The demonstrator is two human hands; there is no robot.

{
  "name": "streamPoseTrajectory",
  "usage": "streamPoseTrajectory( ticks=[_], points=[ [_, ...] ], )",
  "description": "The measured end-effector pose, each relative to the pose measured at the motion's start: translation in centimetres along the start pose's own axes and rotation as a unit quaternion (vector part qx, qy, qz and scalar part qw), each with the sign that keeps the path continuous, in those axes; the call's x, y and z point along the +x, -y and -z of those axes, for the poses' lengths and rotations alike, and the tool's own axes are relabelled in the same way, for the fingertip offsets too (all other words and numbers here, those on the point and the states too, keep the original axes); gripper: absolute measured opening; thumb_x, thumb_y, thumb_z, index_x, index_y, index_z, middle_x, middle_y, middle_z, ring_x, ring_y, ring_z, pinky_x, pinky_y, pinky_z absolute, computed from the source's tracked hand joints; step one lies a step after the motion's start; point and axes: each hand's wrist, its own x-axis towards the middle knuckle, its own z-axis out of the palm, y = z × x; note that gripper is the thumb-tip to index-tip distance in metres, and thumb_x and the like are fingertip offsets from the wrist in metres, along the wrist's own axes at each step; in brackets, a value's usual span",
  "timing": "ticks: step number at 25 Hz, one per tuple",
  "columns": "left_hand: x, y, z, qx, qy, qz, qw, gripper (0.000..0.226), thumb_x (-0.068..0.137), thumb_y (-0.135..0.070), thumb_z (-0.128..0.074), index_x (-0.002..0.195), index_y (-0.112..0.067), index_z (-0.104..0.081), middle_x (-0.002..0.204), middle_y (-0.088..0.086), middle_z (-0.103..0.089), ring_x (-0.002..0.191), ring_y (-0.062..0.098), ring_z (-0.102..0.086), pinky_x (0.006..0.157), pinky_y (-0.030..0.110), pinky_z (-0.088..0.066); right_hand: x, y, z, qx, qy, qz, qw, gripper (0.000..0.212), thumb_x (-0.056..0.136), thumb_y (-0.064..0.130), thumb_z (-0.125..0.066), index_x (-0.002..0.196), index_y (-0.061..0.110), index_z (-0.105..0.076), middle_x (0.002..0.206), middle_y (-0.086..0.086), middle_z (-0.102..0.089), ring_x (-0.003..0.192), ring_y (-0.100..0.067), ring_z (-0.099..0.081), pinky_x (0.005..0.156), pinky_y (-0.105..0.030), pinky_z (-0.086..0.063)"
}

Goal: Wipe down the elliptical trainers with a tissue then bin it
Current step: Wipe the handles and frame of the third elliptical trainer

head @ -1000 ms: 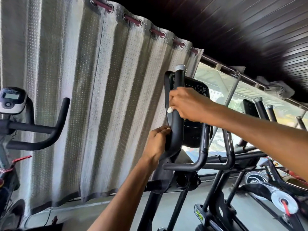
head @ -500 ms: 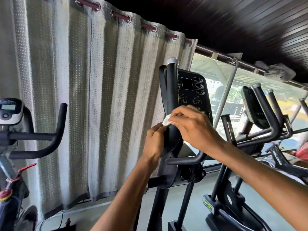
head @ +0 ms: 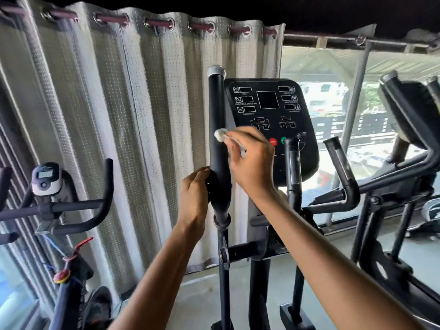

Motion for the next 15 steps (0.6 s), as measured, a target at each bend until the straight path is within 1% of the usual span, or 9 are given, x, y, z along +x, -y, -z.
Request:
streamPoseTrajectory(
  ticks=[2, 3, 4, 5, 7, 10, 12, 13, 15],
  points=[
    [0.0, -0.4, -0.2, 0.05, -0.022, -0.019, 0.998, 0.03, 0.089, -0.033, -0.052, 0.088, -0.01, -0.071, 0.096, 0.025, -0.071, 0.088, 0.036, -0.068, 0.084, 0.056, -0.053, 0.3, -0.5, -0.5, 0.052, -0.028, -0.035, 0.998, 0.01, 0.091, 0.008, -0.071, 0.098, 0.005, -0.078, 0.095, -0.004, -0.074, 0.085, -0.015, -0.07, 0.079, -0.025, -0.055],
    [0.1, -0.6, -0.3, 0.08, -0.036, -0.035, 0.995, 0.03, 0.088, -0.037, -0.054, 0.089, -0.013, -0.073, 0.095, 0.023, -0.072, 0.087, 0.033, -0.067, 0.087, 0.059, -0.054, -0.3, -0.5, -0.4, 0.075, -0.03, -0.056, 0.995, 0.008, 0.092, 0.01, -0.072, 0.097, 0.007, -0.078, 0.094, -0.002, -0.074, 0.084, -0.014, -0.07, 0.078, -0.022, -0.054],
    [0.1, -1.0, -0.5, 0.115, -0.05, -0.052, 0.991, 0.033, 0.086, -0.041, -0.055, 0.091, -0.014, -0.073, 0.09, 0.02, -0.071, 0.082, 0.028, -0.065, 0.085, 0.057, -0.055, -1.1, -0.7, -0.4, 0.099, -0.027, -0.084, 0.991, 0.009, 0.092, 0.014, -0.073, 0.096, 0.008, -0.077, 0.092, -0.001, -0.075, 0.082, -0.012, -0.071, 0.076, -0.022, -0.054],
    [0.0, -1.3, -0.8, 0.146, -0.06, -0.07, 0.985, 0.035, 0.085, -0.043, -0.055, 0.094, -0.015, -0.073, 0.082, 0.013, -0.069, 0.078, 0.02, -0.062, 0.079, 0.051, -0.055, -1.6, -0.9, -0.5, 0.121, -0.021, -0.117, 0.985, 0.01, 0.092, 0.018, -0.073, 0.095, 0.01, -0.077, 0.09, 0.0, -0.076, 0.08, -0.01, -0.071, 0.074, -0.024, -0.055],
    [0.0, -1.8, -1.6, 0.195, -0.082, -0.101, 0.972, 0.036, 0.085, -0.043, -0.055, 0.1, -0.016, -0.073, 0.072, -0.008, -0.065, 0.069, 0.007, -0.057, 0.068, 0.031, -0.047, -0.7, -1.8, -1.8, 0.168, -0.019, -0.198, 0.965, 0.012, 0.091, 0.022, -0.073, 0.092, 0.011, -0.078, 0.086, 0.002, -0.077, 0.077, -0.008, -0.072, 0.075, -0.031, -0.057],
    [0.0, -2.7, -2.3, 0.241, -0.114, -0.123, 0.956, 0.031, 0.083, -0.041, -0.055, 0.093, -0.016, -0.071, 0.065, -0.016, -0.062, 0.061, -0.002, -0.053, 0.06, 0.016, -0.041, 4.1, -3.3, -4.7, 0.26, -0.028, -0.292, 0.92, 0.015, 0.089, 0.024, -0.075, 0.093, 0.011, -0.08, 0.086, 0.003, -0.078, 0.078, -0.005, -0.071, 0.082, -0.039, -0.057],
    [0.0, -2.9, -2.7, 0.252, -0.124, -0.124, 0.952, 0.025, 0.083, -0.038, -0.057, 0.087, -0.016, -0.069, 0.062, -0.016, -0.06, 0.059, -0.001, -0.051, 0.057, 0.014, -0.039, 7.8, -4.5, -6.5, 0.259, -0.018, -0.324, 0.91, 0.016, 0.089, 0.026, -0.076, 0.096, 0.012, -0.081, 0.09, 0.002, -0.079, 0.083, -0.005, -0.07, 0.087, -0.039, -0.055],
    [0.0, -2.9, -2.9, 0.258, -0.132, -0.118, 0.95, 0.024, 0.085, -0.036, -0.059, 0.089, -0.015, -0.071, 0.065, -0.015, -0.061, 0.061, 0.0, -0.052, 0.058, 0.015, -0.041, 9.2, -5.2, -7.2, 0.266, -0.022, -0.336, 0.903, 0.015, 0.089, 0.025, -0.076, 0.095, 0.013, -0.081, 0.09, 0.001, -0.079, 0.085, -0.008, -0.071, 0.087, -0.041, -0.055],
    [-0.1, -3.0, -3.1, 0.269, -0.152, -0.111, 0.944, 0.022, 0.091, -0.032, -0.061, 0.093, -0.015, -0.075, 0.07, -0.013, -0.065, 0.065, 0.002, -0.056, 0.063, 0.018, -0.044, 10.0, -5.7, -8.1, 0.302, -0.034, -0.337, 0.891, 0.014, 0.086, 0.024, -0.076, 0.09, 0.012, -0.08, 0.082, 0.001, -0.078, 0.083, -0.016, -0.074, 0.082, -0.047, -0.056]
  ],
)
